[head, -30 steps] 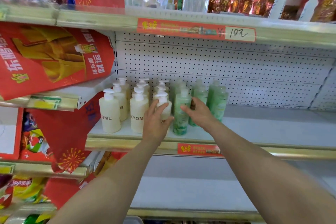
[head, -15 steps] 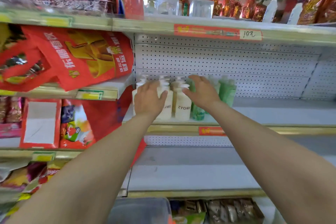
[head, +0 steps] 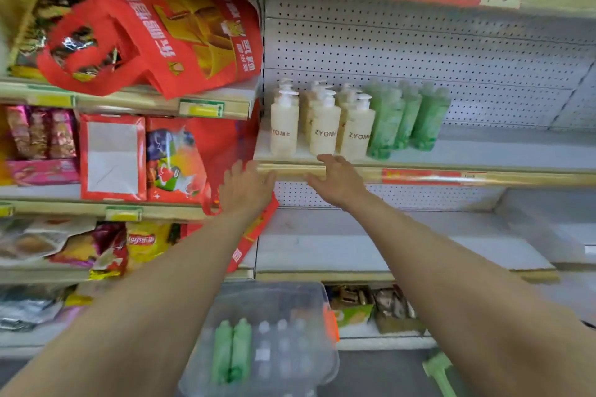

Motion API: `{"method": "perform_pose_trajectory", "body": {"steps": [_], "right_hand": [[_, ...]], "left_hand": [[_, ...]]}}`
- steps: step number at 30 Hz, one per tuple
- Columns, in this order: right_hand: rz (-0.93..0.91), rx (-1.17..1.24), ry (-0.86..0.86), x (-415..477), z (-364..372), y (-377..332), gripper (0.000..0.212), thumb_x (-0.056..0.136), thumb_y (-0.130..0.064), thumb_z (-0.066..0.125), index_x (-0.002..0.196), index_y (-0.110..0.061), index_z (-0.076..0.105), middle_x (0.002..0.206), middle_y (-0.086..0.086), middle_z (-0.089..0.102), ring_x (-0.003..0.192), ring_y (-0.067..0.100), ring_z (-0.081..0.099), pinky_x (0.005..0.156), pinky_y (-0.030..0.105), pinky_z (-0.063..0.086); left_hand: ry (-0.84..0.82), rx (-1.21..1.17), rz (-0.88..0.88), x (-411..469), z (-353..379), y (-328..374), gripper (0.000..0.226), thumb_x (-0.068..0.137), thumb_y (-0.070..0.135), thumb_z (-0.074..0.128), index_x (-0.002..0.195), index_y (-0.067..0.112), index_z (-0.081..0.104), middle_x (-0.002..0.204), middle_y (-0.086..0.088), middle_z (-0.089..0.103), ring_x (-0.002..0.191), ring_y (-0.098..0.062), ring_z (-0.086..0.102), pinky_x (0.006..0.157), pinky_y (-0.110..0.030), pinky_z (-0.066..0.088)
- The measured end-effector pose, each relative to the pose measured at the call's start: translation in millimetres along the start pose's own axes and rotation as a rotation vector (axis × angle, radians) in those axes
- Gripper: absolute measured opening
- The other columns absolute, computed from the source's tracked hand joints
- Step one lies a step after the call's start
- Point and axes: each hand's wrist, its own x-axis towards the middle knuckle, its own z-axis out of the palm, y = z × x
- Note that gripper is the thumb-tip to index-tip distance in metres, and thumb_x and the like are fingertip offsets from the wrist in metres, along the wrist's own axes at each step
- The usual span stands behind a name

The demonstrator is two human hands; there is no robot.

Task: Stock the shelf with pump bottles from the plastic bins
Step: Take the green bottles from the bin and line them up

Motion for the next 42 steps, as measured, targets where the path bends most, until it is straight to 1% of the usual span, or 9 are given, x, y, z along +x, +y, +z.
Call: {"method": "perform_pose_trajectory", "body": {"steps": [6, 16, 19, 24, 26, 29, 31, 36, 42], "right_hand": [[0.072, -0.018, -0.235, -3.8, 83.4, 33.0, 0.068, 0.094, -0.051, 0.056, 0.149, -0.016, 0.037, 0.152, 0.01, 0.038, 0.141, 0.027, 0.033, 0.109, 0.041, 0.035], [0.259, 0.016, -0.677, -45.2, 256.1, 99.1, 0.061, 0.094, -0.05, 0.056, 0.143, -0.014, 0.048, 0.138, 0.01, 0.057, 0.122, 0.026, 0.057, 0.091, 0.027, 0.046], [0.369, 0.079, -0.834, -63.3, 310.5, 119.6, 0.069, 0.093, -0.055, 0.054, 0.148, -0.015, 0.04, 0.15, 0.006, 0.046, 0.13, 0.024, 0.051, 0.087, 0.024, 0.038], [0.463, 0.167, -1.021, -80.8, 401.6, 133.1, 0.07, 0.094, -0.059, 0.051, 0.148, -0.016, 0.041, 0.154, 0.003, 0.041, 0.136, 0.02, 0.044, 0.095, 0.019, 0.034], [0.523, 0.214, -1.032, -82.0, 433.5, 132.5, 0.068, 0.092, -0.06, 0.054, 0.144, -0.017, 0.046, 0.149, 0.003, 0.047, 0.126, 0.019, 0.053, 0.085, 0.011, 0.039], [0.678, 0.384, -1.01, -84.9, 481.0, 135.9, 0.075, 0.084, -0.057, 0.067, 0.143, -0.016, 0.045, 0.141, 0.005, 0.054, 0.125, 0.023, 0.055, 0.104, 0.033, 0.045], [0.78, 0.498, -0.987, -88.1, 503.9, 137.9, 0.079, 0.081, -0.052, 0.074, 0.143, -0.014, 0.045, 0.138, 0.008, 0.055, 0.123, 0.025, 0.056, 0.106, 0.042, 0.046], [0.844, 0.626, -0.949, -98.1, 530.5, 145.1, 0.053, 0.079, -0.041, 0.079, 0.121, -0.02, 0.055, 0.114, 0.0, 0.066, 0.102, 0.017, 0.066, 0.094, 0.042, 0.055], [0.879, 0.622, -0.917, -105.9, 530.9, 166.8, 0.057, 0.074, -0.033, 0.085, 0.12, -0.023, 0.055, 0.105, -0.009, 0.066, 0.094, 0.012, 0.067, 0.085, 0.035, 0.057]], "left_hand": [[-0.164, -0.028, -0.158, -18.6, 66.5, -75.8, 0.055, 0.096, 0.053, 0.045, 0.137, 0.016, 0.051, 0.141, -0.021, 0.046, 0.133, -0.038, 0.039, 0.11, -0.047, 0.033], [-0.455, -0.077, -0.674, -87.8, 176.8, -214.3, 0.054, 0.098, 0.042, 0.054, 0.135, 0.003, 0.052, 0.128, -0.024, 0.062, 0.118, -0.037, 0.058, 0.097, -0.038, 0.043], [-0.543, -0.085, -0.819, -116.2, 212.8, -246.1, 0.059, 0.098, 0.047, 0.052, 0.14, 0.006, 0.047, 0.137, -0.02, 0.057, 0.126, -0.034, 0.053, 0.103, -0.034, 0.037], [-0.595, -0.13, -0.957, -139.3, 263.1, -293.6, 0.064, 0.095, 0.045, 0.059, 0.143, 0.005, 0.044, 0.14, -0.02, 0.053, 0.131, -0.033, 0.049, 0.106, -0.033, 0.034], [-0.612, -0.132, -1.005, -139.3, 280.3, -312.2, 0.068, 0.093, 0.048, 0.06, 0.145, 0.008, 0.043, 0.14, -0.018, 0.054, 0.131, -0.032, 0.05, 0.106, -0.033, 0.036], [-0.64, -0.137, -1.039, -135.2, 312.1, -335.7, 0.07, 0.091, 0.049, 0.062, 0.147, 0.011, 0.04, 0.142, -0.016, 0.053, 0.132, -0.03, 0.049, 0.106, -0.031, 0.036], [-0.642, -0.138, -1.054, -133.3, 331.0, -343.6, 0.065, 0.09, 0.05, 0.063, 0.142, 0.013, 0.045, 0.136, -0.014, 0.059, 0.126, -0.031, 0.055, 0.101, -0.031, 0.041], [-0.617, -0.299, -1.168, -135.7, 357.8, -355.2, 0.054, 0.085, 0.046, 0.071, 0.128, 0.016, 0.055, 0.118, -0.012, 0.067, 0.099, -0.03, 0.066, 0.088, -0.037, 0.054], [-0.623, -0.496, -1.338, -152.4, 379.8, -350.0, 0.063, 0.08, 0.032, 0.081, 0.132, 0.016, 0.049, 0.119, -0.009, 0.065, 0.103, -0.027, 0.065, 0.096, -0.043, 0.053]]}}
